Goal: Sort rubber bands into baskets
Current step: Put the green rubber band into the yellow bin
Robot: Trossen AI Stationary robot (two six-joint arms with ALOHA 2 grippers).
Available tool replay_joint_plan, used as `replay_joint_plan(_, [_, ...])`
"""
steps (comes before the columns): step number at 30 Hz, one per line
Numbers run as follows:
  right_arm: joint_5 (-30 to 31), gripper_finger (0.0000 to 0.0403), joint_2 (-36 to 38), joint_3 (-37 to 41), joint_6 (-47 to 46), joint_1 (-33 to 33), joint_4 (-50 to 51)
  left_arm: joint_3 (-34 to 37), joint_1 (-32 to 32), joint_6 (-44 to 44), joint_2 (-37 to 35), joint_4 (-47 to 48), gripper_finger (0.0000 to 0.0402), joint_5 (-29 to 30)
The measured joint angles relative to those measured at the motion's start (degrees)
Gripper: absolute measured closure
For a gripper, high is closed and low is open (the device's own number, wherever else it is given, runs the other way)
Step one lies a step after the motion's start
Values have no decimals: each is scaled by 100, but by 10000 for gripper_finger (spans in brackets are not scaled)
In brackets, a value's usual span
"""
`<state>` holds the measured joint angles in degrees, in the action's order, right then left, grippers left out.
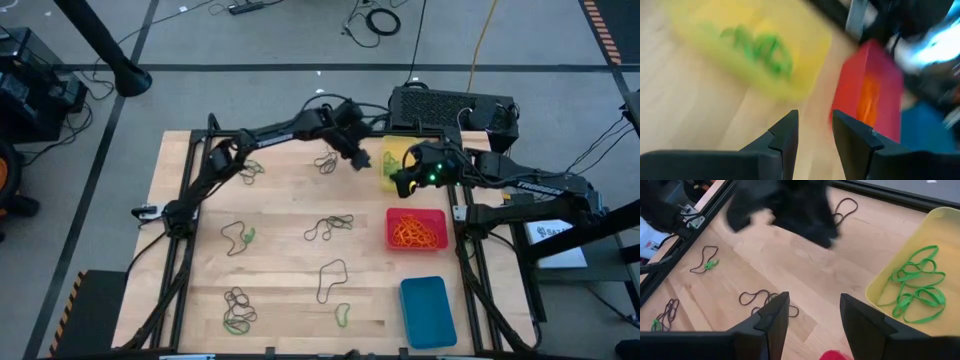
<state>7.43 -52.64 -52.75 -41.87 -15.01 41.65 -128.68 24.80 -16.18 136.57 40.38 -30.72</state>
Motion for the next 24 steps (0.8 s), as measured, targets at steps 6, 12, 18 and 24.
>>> replay_joint_plan(6, [-1, 234, -36, 0, 187, 206, -37, 0, -497, 1655, -432, 2246, 277, 1623])
replay_joint_plan(12, [1, 234, -247, 0, 568, 466, -191, 8, -1004, 1840, -490, 3767, 277, 2664])
replay_joint_plan(18, [-24, 234, -559, 1, 590, 729, -506, 120, -1354, 1321, -825, 4695, 277, 3371])
replay_joint_plan(24, [-29, 234, -888, 4, 320, 1127, -1075, 1207, -1605, 884, -2049, 4693, 277, 4338])
